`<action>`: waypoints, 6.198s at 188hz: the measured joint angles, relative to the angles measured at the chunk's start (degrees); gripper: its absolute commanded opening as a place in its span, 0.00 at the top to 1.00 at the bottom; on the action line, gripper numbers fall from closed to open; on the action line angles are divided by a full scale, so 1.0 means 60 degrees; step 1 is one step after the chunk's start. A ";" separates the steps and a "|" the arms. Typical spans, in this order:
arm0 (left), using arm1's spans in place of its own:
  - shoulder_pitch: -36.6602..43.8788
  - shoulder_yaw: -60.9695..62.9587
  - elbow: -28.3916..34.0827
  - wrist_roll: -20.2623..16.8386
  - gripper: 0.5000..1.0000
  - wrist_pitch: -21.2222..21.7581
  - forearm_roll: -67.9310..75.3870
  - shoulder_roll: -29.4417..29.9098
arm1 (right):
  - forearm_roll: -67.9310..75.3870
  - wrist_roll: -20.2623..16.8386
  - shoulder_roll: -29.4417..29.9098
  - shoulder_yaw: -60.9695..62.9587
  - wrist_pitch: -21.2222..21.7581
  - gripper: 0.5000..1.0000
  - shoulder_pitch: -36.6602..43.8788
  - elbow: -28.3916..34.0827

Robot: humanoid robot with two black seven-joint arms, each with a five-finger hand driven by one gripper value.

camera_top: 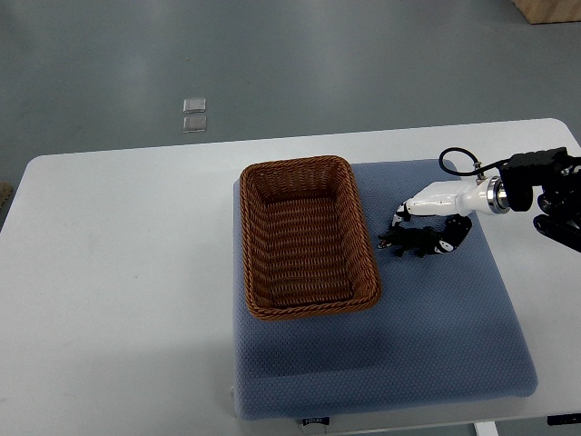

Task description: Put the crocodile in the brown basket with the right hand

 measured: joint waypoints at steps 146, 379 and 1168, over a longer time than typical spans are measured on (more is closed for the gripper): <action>0.0000 0.0000 0.0000 0.0000 0.00 0.0000 0.0000 0.0000 | 0.0014 0.0000 0.0000 0.0017 -0.0397 1.00 -0.0020 -0.0038; 0.0000 0.0000 0.0000 0.0000 0.00 0.0000 0.0000 0.0000 | 0.1652 0.0324 -0.0157 0.0223 0.0247 1.00 0.0318 -0.0396; 0.0000 0.0000 0.0000 0.0000 0.00 0.0000 0.0000 0.0000 | 1.5869 -0.0557 0.1848 0.4269 -0.0072 0.15 -0.2005 -0.3617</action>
